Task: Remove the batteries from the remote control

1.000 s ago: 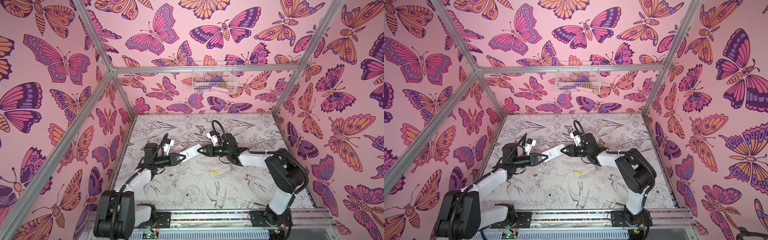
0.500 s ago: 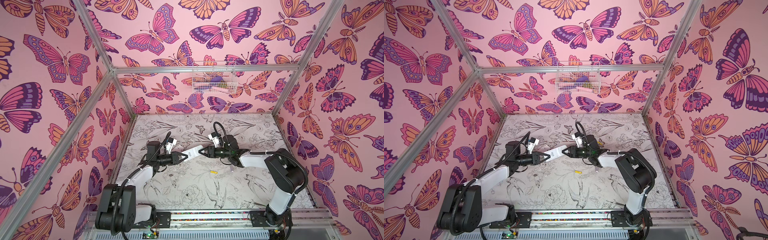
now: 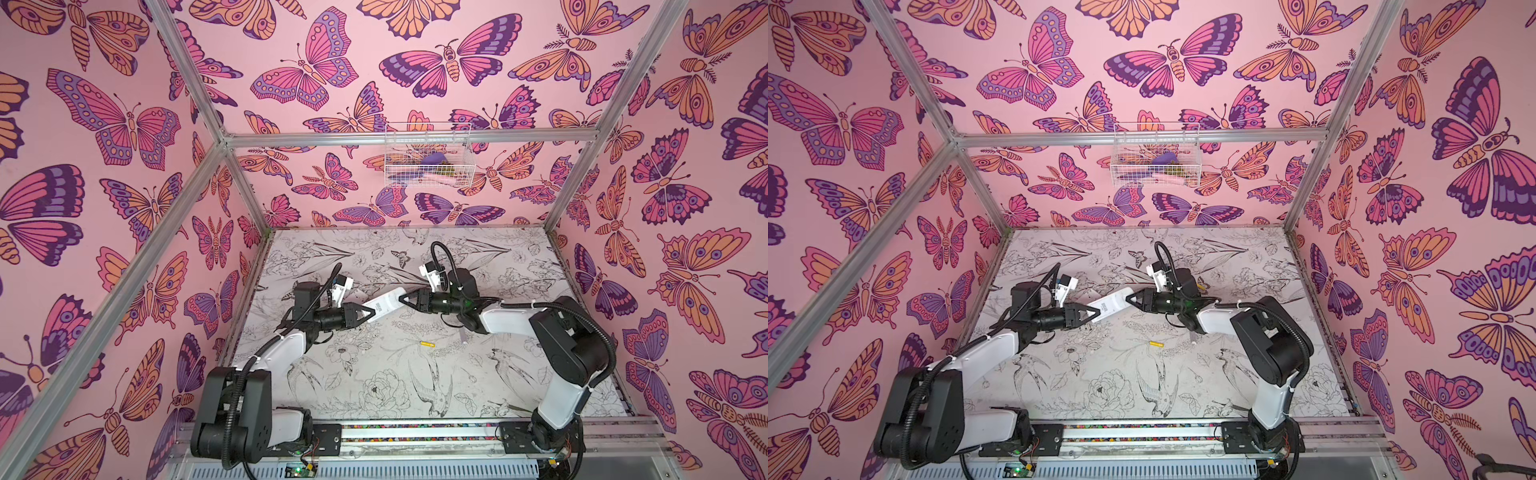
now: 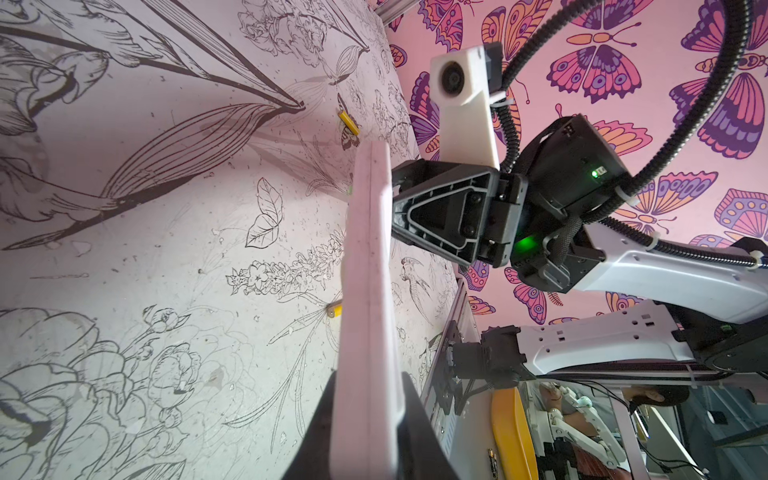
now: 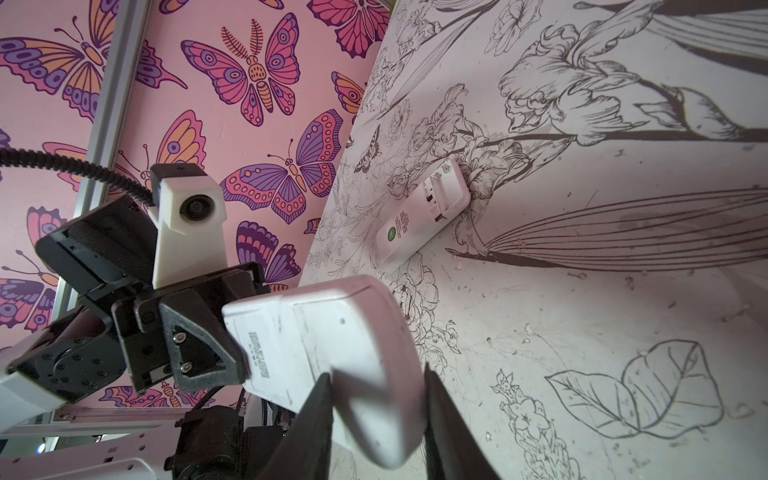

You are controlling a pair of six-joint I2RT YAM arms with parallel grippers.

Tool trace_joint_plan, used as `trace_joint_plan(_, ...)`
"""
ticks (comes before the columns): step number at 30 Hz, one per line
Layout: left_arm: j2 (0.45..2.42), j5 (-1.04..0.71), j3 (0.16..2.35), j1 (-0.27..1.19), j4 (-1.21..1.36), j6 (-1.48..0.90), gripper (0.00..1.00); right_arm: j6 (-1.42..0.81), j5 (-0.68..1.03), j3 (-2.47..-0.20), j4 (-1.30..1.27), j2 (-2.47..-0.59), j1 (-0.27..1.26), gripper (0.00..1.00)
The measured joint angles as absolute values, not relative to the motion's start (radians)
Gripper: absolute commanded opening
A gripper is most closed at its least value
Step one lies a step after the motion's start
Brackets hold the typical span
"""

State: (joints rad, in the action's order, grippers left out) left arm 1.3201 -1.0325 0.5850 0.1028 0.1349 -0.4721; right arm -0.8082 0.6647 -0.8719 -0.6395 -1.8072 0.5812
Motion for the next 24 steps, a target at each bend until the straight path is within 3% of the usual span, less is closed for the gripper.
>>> trace_joint_plan(4, 1.325, -1.032, 0.585, 0.104, 0.134, -0.472, 0.00, -0.807, 0.659, -0.868, -0.641, -1.807, 0.580, 0.33)
trace_joint_plan(9, 1.335, -1.032, 0.594, 0.126, 0.131, -0.470, 0.00, -0.806, 0.663, -0.833, -0.670, -1.806, 0.581, 0.53)
trace_joint_plan(12, 1.339, -1.031, 0.595, 0.139, 0.127, -0.461, 0.00, -0.804, 0.674, -0.825, -0.691, -1.806, 0.587, 0.54)
trace_joint_plan(15, 1.339, -1.032, 0.597, 0.143, 0.128, -0.456, 0.00, -0.810, 0.674, -0.825, -0.704, -1.806, 0.587, 0.52)
trace_joint_plan(24, 1.340, -1.032, 0.603, 0.142, 0.126, -0.456, 0.00, -0.844, 0.674, -0.825, -0.756, -1.808, 0.567, 0.31)
